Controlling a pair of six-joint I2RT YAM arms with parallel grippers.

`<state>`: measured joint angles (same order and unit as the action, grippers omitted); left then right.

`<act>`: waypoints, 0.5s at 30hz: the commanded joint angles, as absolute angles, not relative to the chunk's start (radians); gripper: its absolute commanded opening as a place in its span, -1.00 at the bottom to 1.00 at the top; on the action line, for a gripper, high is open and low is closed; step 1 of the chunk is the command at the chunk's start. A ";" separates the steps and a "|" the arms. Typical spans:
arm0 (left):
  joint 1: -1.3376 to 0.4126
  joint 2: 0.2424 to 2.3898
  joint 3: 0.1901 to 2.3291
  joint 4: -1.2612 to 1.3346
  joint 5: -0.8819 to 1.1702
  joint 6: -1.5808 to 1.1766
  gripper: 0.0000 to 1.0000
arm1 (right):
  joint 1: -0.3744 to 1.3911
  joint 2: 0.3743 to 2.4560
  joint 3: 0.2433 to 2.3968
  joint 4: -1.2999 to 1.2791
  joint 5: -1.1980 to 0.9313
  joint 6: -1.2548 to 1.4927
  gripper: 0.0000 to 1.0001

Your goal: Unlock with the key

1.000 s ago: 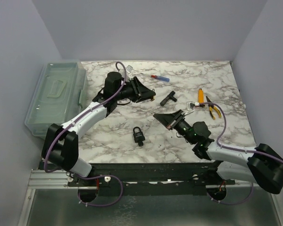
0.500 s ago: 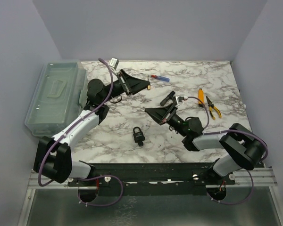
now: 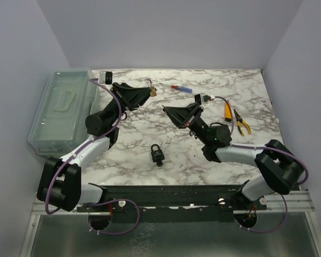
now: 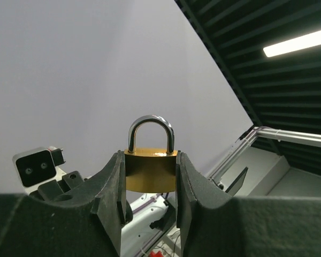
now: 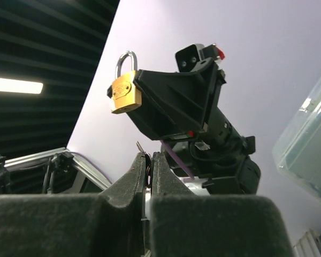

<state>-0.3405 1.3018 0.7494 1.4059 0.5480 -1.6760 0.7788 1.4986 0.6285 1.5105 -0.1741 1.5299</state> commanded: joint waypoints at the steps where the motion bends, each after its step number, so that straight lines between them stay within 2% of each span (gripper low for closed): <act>1: -0.339 1.327 0.728 1.655 0.479 -1.736 -1.00 | 0.792 1.491 0.679 1.782 -0.174 1.547 -0.99; 15: -0.339 1.276 0.702 1.655 0.449 -1.668 -1.00 | 0.843 1.567 0.794 1.782 -0.177 1.537 -0.99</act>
<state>-0.3405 1.3140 0.7162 1.4582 0.4927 -1.6958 0.8310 1.5417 0.7631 1.5108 -0.1741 1.5368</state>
